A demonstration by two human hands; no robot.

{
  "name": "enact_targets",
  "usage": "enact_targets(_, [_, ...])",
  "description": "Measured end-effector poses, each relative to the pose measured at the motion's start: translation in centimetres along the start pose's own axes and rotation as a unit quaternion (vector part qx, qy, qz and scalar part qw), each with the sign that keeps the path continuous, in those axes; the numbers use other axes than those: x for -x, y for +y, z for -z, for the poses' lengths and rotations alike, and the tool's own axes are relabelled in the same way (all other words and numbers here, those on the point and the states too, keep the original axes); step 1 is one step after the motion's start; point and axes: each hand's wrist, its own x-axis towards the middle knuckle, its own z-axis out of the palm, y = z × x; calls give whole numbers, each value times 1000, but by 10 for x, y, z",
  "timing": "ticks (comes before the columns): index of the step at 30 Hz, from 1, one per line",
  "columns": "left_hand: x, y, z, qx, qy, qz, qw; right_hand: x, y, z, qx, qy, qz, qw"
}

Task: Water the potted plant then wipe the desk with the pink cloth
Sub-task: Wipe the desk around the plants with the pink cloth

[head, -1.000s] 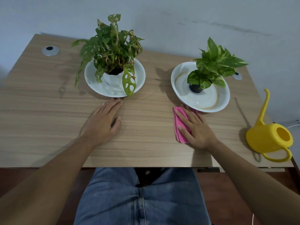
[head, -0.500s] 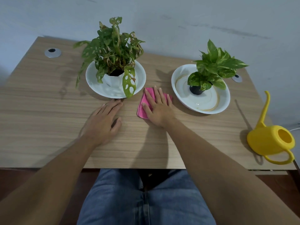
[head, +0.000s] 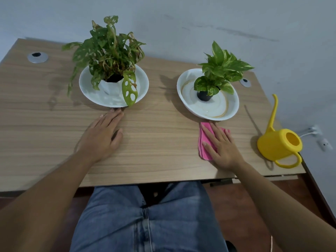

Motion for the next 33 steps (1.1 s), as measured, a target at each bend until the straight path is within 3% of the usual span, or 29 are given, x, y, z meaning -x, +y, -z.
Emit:
enact_targets(10, [-1,-1,-4,1,-3,-2,1000,-6,-27,-9,-3,19,-73,997])
enact_targets(23, [0,-1,-4,1,-9,-7,1000,-89,-210,-32,-5,1,98,995])
enact_targets(29, [0,-1,-5,6,2,-11,1000,-102,-189,-30,-15,-5,141,990])
enact_targets(33, [2,-1,-6,6,23,-8,1000,-127,-165,-24,-15,-4,63,998])
